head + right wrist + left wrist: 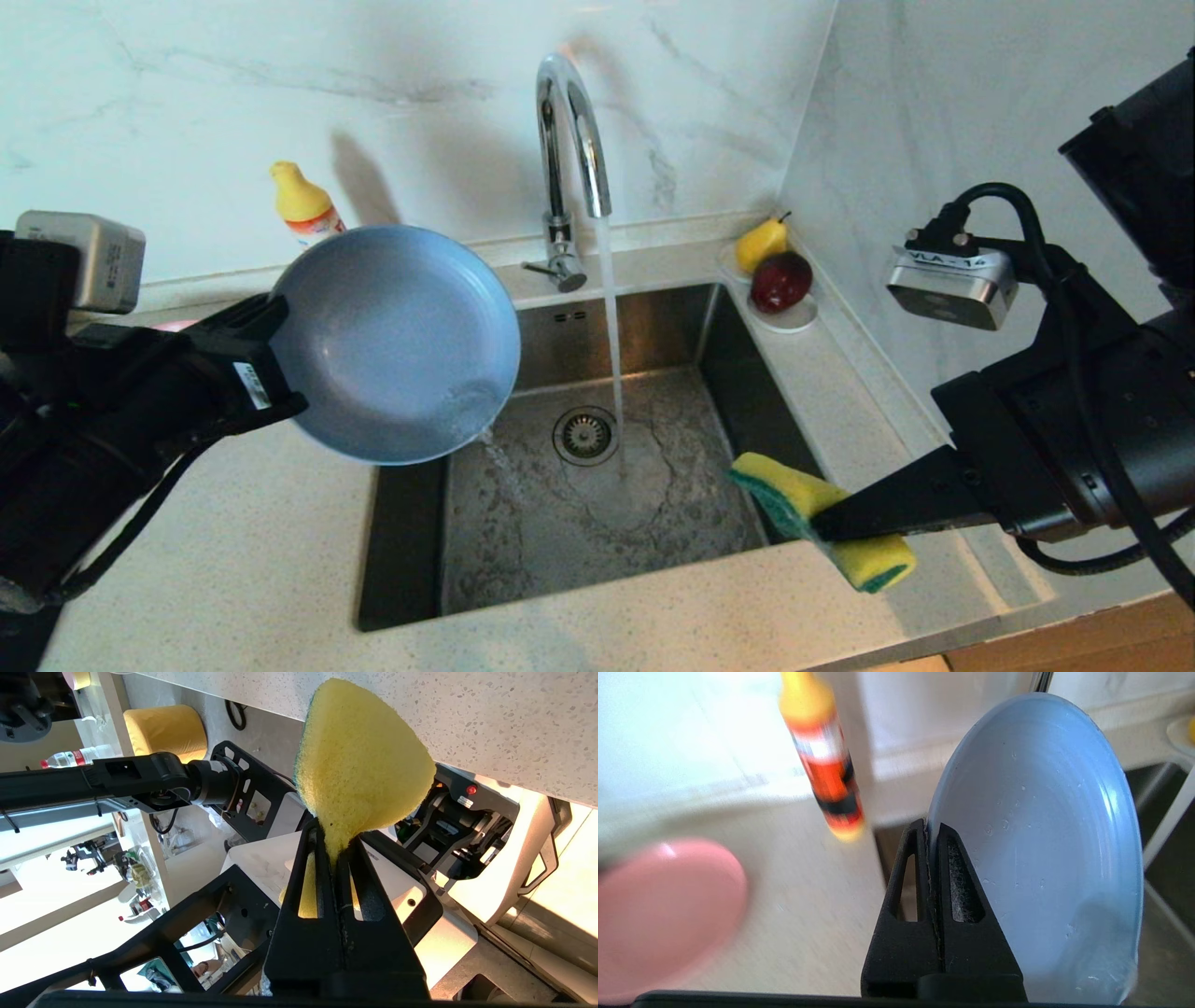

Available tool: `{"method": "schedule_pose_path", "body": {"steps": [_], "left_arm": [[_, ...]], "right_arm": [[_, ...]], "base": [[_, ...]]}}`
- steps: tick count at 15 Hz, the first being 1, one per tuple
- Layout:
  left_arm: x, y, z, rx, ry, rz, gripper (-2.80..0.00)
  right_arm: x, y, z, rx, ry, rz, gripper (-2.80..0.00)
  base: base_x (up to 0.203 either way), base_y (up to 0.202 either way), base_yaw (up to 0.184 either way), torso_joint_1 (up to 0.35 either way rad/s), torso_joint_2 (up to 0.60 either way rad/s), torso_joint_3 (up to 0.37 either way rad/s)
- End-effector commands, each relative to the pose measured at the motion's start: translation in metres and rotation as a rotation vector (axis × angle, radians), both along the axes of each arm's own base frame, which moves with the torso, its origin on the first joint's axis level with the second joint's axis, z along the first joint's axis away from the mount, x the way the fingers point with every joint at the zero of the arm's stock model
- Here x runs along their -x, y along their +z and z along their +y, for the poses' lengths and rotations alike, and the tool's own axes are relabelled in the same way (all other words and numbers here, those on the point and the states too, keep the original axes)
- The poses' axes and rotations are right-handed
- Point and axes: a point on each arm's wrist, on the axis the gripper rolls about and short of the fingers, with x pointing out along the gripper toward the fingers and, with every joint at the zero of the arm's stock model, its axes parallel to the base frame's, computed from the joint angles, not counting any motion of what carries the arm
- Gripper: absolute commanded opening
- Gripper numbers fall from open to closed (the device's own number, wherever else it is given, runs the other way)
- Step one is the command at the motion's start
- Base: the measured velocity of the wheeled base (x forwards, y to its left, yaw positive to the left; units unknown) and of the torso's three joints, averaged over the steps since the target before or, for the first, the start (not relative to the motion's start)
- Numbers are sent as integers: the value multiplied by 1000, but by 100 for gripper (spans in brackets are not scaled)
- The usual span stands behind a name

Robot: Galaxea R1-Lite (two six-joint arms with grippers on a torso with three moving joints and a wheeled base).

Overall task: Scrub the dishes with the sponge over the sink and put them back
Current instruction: Rinse the plate

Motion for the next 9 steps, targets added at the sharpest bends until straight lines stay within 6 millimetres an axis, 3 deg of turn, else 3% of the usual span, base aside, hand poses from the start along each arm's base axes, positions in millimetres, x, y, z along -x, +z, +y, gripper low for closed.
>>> {"method": "schedule_pose_path", "body": {"steps": [1, 9], "left_arm": [[8, 2, 2, -24, 3, -40, -280], [30, 4, 7, -139, -33, -94, -280]], "right_arm": [[0, -1, 0, 2, 1, 7, -280], [1, -1, 0, 1, 0, 8, -280]], "base": [[0, 0, 0, 0, 0, 0], [0, 0, 0, 0, 0, 0]]}}
